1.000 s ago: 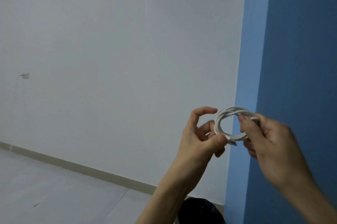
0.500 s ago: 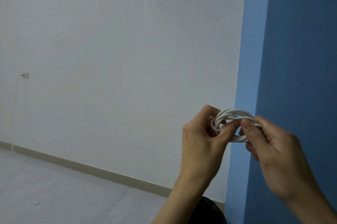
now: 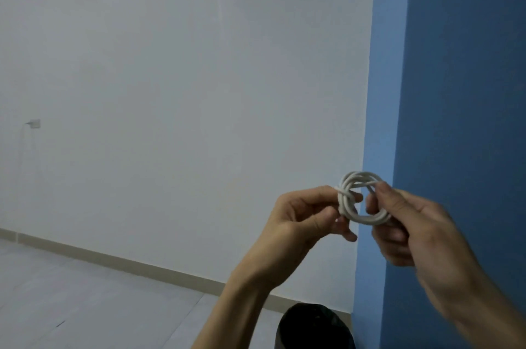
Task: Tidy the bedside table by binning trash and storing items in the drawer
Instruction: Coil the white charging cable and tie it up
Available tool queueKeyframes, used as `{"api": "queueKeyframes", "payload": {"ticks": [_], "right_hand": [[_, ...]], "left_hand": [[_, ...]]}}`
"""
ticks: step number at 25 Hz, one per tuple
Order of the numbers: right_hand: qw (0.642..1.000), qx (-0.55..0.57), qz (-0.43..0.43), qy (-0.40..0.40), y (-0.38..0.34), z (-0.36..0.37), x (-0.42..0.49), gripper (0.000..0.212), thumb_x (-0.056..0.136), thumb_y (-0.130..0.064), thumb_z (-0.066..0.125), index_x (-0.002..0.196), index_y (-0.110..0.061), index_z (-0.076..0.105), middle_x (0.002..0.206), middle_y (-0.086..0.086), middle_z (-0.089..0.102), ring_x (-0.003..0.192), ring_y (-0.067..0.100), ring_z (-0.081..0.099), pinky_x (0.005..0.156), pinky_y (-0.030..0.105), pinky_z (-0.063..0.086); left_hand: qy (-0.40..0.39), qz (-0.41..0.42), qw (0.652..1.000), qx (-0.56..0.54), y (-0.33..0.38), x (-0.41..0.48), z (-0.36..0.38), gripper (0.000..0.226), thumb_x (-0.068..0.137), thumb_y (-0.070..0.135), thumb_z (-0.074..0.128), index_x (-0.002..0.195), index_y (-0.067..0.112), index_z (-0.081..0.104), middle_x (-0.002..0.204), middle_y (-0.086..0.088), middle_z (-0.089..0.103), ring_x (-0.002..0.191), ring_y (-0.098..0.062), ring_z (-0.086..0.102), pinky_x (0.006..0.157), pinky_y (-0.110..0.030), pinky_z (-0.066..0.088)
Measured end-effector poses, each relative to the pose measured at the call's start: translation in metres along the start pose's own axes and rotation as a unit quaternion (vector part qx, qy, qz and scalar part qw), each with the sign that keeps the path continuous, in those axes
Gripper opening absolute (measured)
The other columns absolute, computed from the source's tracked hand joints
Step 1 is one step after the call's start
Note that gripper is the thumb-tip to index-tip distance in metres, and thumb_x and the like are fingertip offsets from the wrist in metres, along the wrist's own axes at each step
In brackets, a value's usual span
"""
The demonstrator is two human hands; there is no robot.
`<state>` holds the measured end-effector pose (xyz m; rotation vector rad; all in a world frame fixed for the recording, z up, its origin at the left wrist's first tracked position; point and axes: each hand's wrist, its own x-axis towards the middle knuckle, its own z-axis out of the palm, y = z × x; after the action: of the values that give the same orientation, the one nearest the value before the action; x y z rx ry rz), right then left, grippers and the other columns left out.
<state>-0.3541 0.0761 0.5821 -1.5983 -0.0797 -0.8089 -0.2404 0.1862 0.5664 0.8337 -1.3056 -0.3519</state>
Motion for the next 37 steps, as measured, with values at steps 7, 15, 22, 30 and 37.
{"api": "queueKeyframes", "payload": {"ticks": [7, 15, 22, 30, 37], "right_hand": [[0.990, -0.133, -0.012, -0.045, -0.011, -0.012, -0.006, 0.045, 0.073, -0.055, 0.062, 0.060, -0.012, 0.061, 0.041, -0.004, 0.034, 0.038, 0.008, 0.024, 0.035, 0.011, 0.024], [0.923, -0.359, -0.139, 0.018, -0.001, -0.011, -0.004, 0.034, 0.078, -0.050, 0.049, 0.062, -0.021, 0.049, 0.045, -0.002, 0.038, 0.041, 0.009, 0.030, 0.040, 0.023, 0.022], [0.920, -0.364, -0.146, -0.006, 0.000, -0.003, -0.005, 0.026, 0.081, -0.054, 0.053, 0.068, -0.032, 0.056, 0.051, -0.015, 0.055, 0.043, 0.006, 0.045, 0.040, 0.011, 0.030], [0.991, -0.107, -0.052, -0.054, -0.014, -0.023, -0.011, 0.068, 0.031, -0.077, 0.070, 0.083, -0.035, 0.057, 0.047, 0.006, 0.045, 0.034, 0.007, 0.027, 0.035, 0.011, 0.026], [0.983, -0.156, -0.093, -0.039, -0.011, -0.027, -0.016, 0.071, 0.039, -0.082, 0.063, 0.074, -0.020, 0.065, 0.053, 0.012, 0.062, 0.038, 0.014, 0.049, 0.039, 0.016, 0.042]], "left_hand": [[0.119, 0.059, 0.935, 0.328, 0.003, 0.001, -0.012, 0.013, 0.079, -0.006, 0.066, 0.084, 0.001, 0.075, 0.071, -0.005, 0.058, 0.053, -0.007, 0.055, 0.057, -0.013, 0.045], [0.139, 0.096, 0.831, 0.530, 0.006, -0.008, -0.002, 0.023, 0.083, -0.002, 0.057, 0.092, 0.015, 0.069, 0.075, 0.010, 0.048, 0.067, 0.000, 0.046, 0.062, -0.006, 0.035], [0.063, 0.004, 0.856, 0.513, 0.018, 0.002, 0.021, 0.029, 0.085, 0.051, 0.044, 0.105, 0.036, 0.057, 0.091, 0.009, 0.070, 0.083, -0.009, 0.063, 0.076, -0.033, 0.051], [0.124, 0.025, 0.922, 0.365, 0.012, -0.001, 0.016, 0.017, 0.093, 0.022, 0.055, 0.085, 0.017, 0.070, 0.062, 0.012, 0.055, 0.056, -0.002, 0.045, 0.055, -0.012, 0.036], [0.135, 0.006, 0.922, 0.362, 0.005, -0.005, 0.020, 0.019, 0.093, 0.024, 0.055, 0.081, 0.024, 0.069, 0.059, 0.011, 0.055, 0.055, -0.002, 0.046, 0.055, -0.013, 0.036]]}}
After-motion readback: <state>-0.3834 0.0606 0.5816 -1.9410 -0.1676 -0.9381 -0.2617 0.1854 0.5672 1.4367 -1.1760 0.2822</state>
